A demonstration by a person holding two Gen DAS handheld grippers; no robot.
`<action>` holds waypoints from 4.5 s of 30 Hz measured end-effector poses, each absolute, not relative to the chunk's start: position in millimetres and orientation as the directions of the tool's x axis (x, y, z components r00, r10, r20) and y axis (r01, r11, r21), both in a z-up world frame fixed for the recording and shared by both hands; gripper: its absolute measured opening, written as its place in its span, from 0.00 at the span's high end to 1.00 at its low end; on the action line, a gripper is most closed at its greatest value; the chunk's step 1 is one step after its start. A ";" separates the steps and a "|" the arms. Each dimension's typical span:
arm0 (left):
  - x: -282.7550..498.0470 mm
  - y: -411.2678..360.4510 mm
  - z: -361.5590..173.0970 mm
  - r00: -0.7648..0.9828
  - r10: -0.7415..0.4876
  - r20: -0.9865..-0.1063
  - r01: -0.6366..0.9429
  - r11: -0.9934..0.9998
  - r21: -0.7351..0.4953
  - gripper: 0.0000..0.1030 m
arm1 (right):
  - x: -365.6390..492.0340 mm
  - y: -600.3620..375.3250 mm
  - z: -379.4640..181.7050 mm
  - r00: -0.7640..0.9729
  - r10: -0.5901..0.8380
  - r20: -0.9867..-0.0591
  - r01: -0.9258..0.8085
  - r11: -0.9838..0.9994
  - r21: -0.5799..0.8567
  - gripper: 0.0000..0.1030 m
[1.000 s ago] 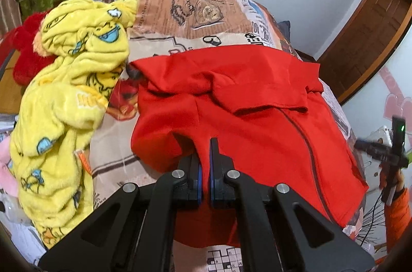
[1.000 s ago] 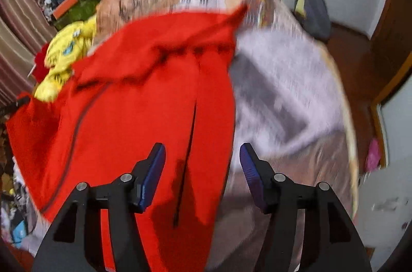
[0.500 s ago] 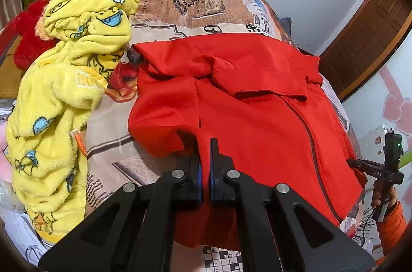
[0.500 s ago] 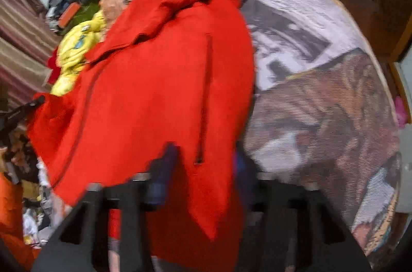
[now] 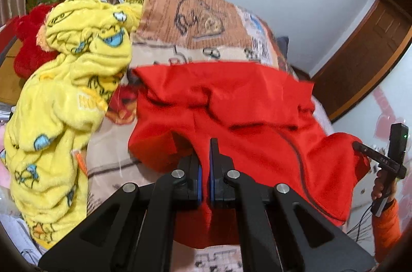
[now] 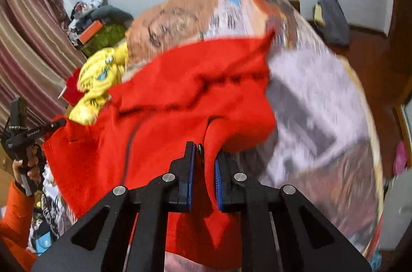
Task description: Fold large clothes
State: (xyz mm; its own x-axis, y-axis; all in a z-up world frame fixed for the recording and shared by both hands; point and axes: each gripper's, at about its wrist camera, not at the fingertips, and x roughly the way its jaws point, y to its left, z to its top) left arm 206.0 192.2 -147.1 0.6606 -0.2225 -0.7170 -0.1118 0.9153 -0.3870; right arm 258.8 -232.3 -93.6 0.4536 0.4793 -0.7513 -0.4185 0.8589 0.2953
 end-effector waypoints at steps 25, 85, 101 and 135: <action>410.8 265.8 -208.9 0.616 0.067 -0.785 -0.390 0.891 -0.230 0.97 | 486.4 -189.7 -143.7 0.452 0.374 -0.810 -0.247 0.925 0.290 0.88; 350.2 179.0 -261.2 0.549 -0.103 -0.829 -0.121 0.972 -0.200 0.13 | 377.2 -145.8 -174.4 0.509 0.264 -0.819 -0.453 0.891 0.005 0.24; 295.6 242.7 -263.4 0.501 0.127 -0.856 -0.387 0.918 -0.090 0.13 | 365.2 -211.6 -171.0 0.503 0.154 -0.850 -0.282 0.959 0.007 0.24; 326.3 222.5 -285.7 0.659 -0.380 -0.649 -0.322 0.637 -0.700 0.15 | 349.1 -103.0 -179.3 0.439 0.282 -0.853 -0.527 0.850 0.010 0.19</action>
State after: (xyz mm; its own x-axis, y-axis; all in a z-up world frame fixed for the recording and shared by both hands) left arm 326.3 222.5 -285.7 0.6592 -0.3798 -0.6491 -0.3224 0.6371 -0.7002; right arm 349.1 -103.0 -179.3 0.4386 0.2819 -0.8533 -0.5270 0.8498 0.0099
